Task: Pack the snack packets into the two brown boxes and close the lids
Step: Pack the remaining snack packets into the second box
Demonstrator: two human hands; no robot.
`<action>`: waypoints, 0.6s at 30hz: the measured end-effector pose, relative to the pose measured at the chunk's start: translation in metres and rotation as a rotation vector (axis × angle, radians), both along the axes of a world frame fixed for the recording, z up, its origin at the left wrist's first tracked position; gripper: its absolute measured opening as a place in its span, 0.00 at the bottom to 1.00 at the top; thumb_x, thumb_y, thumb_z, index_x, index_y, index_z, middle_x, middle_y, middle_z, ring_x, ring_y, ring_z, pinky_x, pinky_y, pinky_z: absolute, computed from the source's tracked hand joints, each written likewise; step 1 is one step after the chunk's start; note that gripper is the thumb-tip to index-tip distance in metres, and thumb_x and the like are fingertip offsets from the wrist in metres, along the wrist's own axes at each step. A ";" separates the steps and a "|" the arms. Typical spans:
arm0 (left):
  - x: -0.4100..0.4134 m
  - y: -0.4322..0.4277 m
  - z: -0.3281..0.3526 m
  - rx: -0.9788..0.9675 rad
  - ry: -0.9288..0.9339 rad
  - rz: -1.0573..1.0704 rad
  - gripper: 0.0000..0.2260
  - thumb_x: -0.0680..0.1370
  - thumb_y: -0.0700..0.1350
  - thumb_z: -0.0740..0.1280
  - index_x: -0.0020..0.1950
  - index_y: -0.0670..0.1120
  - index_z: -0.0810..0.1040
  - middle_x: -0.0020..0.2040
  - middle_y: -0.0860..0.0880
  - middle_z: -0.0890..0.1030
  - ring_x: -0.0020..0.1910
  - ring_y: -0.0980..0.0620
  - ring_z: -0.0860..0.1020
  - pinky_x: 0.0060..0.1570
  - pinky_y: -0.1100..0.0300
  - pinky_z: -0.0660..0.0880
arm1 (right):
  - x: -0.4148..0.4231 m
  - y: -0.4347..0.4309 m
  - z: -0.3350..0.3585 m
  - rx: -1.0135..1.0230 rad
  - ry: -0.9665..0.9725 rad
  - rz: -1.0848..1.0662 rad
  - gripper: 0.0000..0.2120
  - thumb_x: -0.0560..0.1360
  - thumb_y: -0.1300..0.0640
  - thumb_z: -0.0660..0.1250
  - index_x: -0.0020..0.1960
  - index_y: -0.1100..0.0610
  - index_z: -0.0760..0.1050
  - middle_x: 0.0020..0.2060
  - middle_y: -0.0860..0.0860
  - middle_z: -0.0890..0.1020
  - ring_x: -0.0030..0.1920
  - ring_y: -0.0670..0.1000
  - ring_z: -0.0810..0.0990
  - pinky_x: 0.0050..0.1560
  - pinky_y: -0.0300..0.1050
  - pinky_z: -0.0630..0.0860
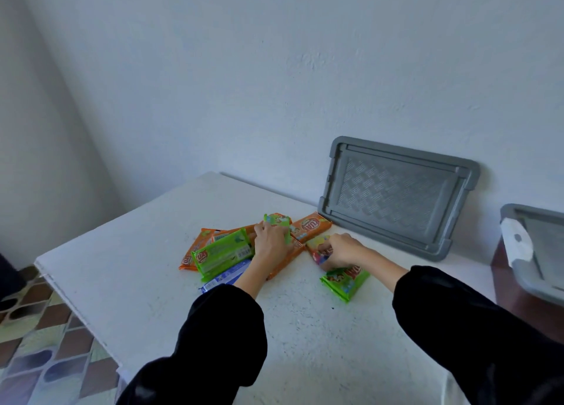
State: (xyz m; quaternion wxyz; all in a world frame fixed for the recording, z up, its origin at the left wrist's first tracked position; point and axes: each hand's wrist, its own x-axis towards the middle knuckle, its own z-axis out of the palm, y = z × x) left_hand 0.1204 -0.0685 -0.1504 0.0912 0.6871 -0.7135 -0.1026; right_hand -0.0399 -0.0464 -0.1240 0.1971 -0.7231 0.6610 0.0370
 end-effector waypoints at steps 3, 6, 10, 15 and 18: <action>0.007 -0.006 0.012 0.088 -0.119 -0.106 0.19 0.74 0.51 0.69 0.63 0.48 0.75 0.57 0.44 0.78 0.62 0.43 0.71 0.63 0.51 0.64 | -0.005 -0.001 0.008 0.053 0.037 0.000 0.29 0.68 0.53 0.73 0.67 0.52 0.71 0.65 0.56 0.71 0.63 0.55 0.74 0.60 0.45 0.73; 0.010 -0.010 0.019 0.203 -0.179 -0.149 0.29 0.72 0.54 0.70 0.69 0.45 0.69 0.66 0.43 0.72 0.69 0.43 0.65 0.69 0.48 0.60 | -0.008 0.000 0.009 0.083 0.050 0.007 0.29 0.68 0.52 0.74 0.67 0.53 0.69 0.66 0.55 0.70 0.64 0.55 0.72 0.60 0.45 0.71; 0.005 -0.017 0.009 0.214 -0.063 -0.042 0.36 0.73 0.62 0.65 0.75 0.50 0.56 0.73 0.38 0.60 0.72 0.38 0.57 0.69 0.44 0.60 | -0.004 0.002 -0.002 -0.023 0.036 -0.010 0.34 0.69 0.44 0.71 0.70 0.54 0.64 0.66 0.57 0.70 0.66 0.58 0.69 0.62 0.49 0.70; -0.011 -0.015 0.005 0.155 -0.165 0.039 0.36 0.72 0.62 0.66 0.74 0.50 0.57 0.71 0.39 0.63 0.70 0.39 0.61 0.62 0.47 0.68 | -0.001 0.005 -0.013 -0.118 0.067 -0.002 0.30 0.72 0.49 0.68 0.71 0.52 0.63 0.63 0.57 0.74 0.62 0.58 0.73 0.52 0.47 0.73; -0.011 -0.020 0.011 0.161 -0.125 0.027 0.35 0.69 0.63 0.69 0.71 0.51 0.65 0.69 0.42 0.68 0.68 0.40 0.66 0.60 0.47 0.72 | -0.001 0.004 -0.007 -0.147 0.026 -0.036 0.34 0.69 0.52 0.71 0.72 0.50 0.63 0.66 0.56 0.72 0.64 0.57 0.73 0.56 0.46 0.73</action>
